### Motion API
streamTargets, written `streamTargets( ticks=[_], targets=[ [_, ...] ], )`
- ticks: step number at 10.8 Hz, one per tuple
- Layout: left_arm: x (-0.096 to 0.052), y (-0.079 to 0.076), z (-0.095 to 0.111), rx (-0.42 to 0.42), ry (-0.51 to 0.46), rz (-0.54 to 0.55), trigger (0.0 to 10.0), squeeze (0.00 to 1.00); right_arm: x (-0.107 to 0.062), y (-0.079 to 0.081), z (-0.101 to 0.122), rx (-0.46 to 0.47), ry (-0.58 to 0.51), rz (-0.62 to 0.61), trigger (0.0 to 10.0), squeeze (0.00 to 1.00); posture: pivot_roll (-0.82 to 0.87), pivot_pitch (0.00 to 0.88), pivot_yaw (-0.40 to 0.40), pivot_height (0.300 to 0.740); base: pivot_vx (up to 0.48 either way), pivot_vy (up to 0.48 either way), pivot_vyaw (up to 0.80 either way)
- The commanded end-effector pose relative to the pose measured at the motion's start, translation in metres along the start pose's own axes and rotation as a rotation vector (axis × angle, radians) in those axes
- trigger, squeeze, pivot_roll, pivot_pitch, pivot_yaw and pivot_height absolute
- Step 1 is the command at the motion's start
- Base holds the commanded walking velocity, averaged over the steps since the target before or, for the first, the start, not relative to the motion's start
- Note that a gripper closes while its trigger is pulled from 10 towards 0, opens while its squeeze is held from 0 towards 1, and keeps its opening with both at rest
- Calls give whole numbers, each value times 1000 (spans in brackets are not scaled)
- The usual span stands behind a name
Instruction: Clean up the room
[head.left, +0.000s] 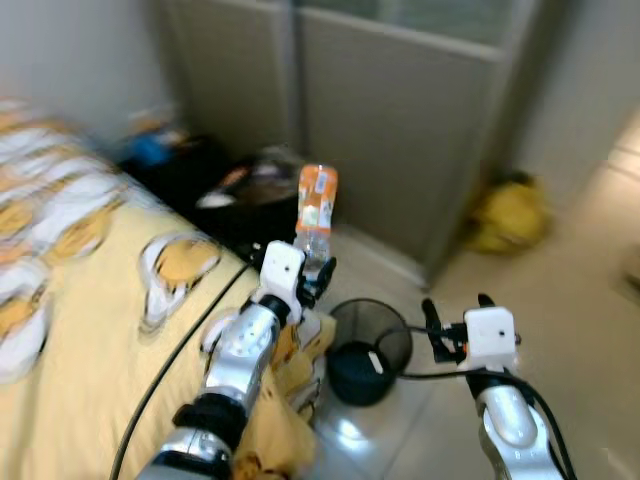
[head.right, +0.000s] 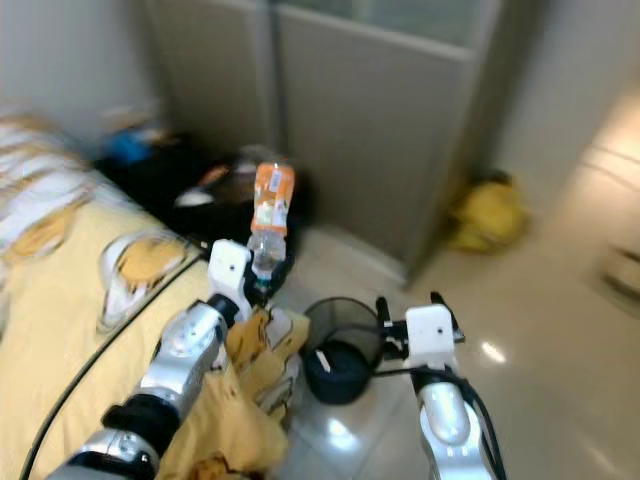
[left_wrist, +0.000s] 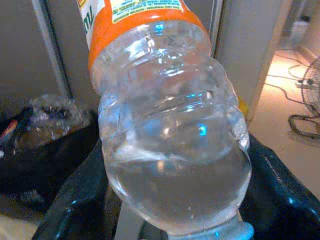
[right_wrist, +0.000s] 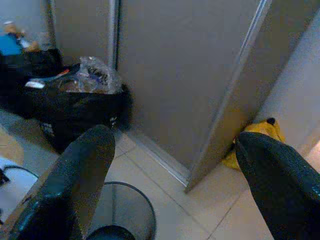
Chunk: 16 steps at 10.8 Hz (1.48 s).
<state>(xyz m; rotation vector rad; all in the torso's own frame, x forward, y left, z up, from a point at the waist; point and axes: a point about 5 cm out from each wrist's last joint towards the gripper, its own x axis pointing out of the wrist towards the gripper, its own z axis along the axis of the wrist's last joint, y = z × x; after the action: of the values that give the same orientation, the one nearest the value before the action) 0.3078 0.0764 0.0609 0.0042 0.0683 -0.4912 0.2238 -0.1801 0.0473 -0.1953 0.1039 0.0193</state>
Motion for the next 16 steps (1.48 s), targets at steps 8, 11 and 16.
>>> streamTargets(
  ticks=[8, 11, 16],
  targets=[
    [-15, 34, -14, -61, 84, 235, 10000, 0, -18, -25, -11, 190, 38, -219, 10000, 0, -146, 0, 74, 740, 0, -293, 331],
    [-33, 34, -27, -45, 95, 231, 10000, 0, -28, -6, -24, 94, 83, -85, 10000, 0, -131, 0, 74, 740, 143, 0, 0],
    [-21, 20, -21, -59, 94, 166, 10000, 0, -23, -14, -27, 80, 98, -100, 10000, 0, -132, 0, 77, 740, 429, 0, 0]
  ],
)
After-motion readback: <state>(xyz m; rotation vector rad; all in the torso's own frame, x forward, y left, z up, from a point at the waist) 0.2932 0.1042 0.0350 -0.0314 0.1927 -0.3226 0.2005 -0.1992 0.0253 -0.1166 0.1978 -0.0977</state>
